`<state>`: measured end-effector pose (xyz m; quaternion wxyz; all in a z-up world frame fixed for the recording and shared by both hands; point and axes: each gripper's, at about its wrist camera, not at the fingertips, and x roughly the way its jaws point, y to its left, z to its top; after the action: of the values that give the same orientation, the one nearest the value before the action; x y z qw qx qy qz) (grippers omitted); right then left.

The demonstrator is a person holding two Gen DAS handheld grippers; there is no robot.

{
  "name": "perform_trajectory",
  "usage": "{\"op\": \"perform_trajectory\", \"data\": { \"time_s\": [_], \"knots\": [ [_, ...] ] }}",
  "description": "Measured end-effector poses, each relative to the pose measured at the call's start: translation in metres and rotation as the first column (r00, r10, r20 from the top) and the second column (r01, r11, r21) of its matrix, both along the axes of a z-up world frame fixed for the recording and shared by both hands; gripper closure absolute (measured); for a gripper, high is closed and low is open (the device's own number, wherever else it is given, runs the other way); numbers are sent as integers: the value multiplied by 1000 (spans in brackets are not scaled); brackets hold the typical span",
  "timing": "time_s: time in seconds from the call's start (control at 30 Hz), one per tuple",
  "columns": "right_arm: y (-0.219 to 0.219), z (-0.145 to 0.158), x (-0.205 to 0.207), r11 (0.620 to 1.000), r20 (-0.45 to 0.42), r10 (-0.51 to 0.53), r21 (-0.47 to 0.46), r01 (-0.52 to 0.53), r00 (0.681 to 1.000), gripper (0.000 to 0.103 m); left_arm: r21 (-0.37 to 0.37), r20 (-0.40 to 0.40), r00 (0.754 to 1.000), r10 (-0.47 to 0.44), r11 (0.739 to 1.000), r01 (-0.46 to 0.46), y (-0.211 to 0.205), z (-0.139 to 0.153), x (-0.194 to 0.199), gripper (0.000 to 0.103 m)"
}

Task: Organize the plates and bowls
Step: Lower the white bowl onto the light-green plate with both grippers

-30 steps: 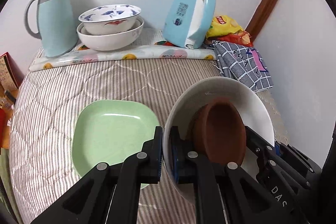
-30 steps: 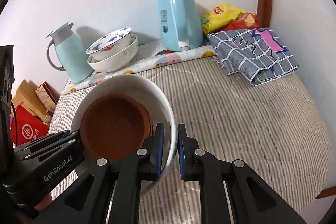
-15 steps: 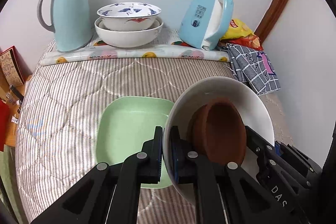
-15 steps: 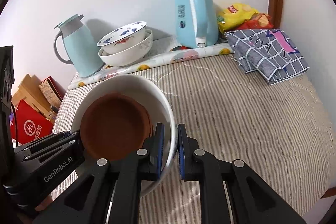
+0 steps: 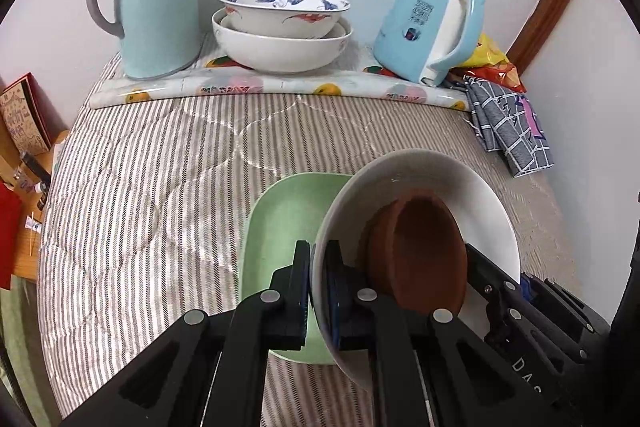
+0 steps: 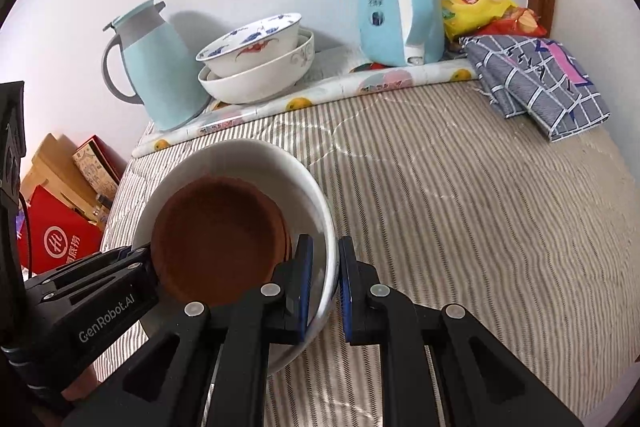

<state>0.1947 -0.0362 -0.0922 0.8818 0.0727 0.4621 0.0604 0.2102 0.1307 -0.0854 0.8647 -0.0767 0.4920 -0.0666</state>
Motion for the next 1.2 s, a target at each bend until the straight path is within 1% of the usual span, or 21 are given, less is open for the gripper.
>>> {"op": "perform_trajectory", "data": {
  "time_s": [0.2, 0.43, 0.67, 0.73, 0.93, 1.03, 1.2],
  "knots": [
    [9, -10, 7, 1000, -19, -6, -3, 6, 1000, 91, -4, -12, 1000, -4, 1000, 4, 9, -7, 9, 95],
    [18, -23, 18, 1000, -52, 14, -13, -15, 999, 91, -19, -49, 999, 10, 1000, -11, 19, -23, 19, 95],
    [22, -39, 26, 1000, -89, 24, -11, -25, 996, 90, -14, -83, 997, 11, 1000, -12, 19, -38, 26, 95],
    [21, -43, 27, 1000, -92, 25, -5, -26, 995, 90, -17, -81, 997, 11, 1000, -12, 19, -41, 26, 95],
    [19, -45, 28, 999, -90, 47, 14, -46, 995, 89, -34, -81, 997, 6, 999, -9, 21, -42, 26, 94],
    [16, -46, 28, 998, -88, 63, 30, -61, 994, 88, -37, -83, 997, 1, 999, -4, 22, -42, 26, 91],
    [16, -39, 25, 996, -67, 87, 18, -86, 994, 87, -39, -89, 996, 1, 999, -5, 23, -42, 26, 91]
  ]
}}
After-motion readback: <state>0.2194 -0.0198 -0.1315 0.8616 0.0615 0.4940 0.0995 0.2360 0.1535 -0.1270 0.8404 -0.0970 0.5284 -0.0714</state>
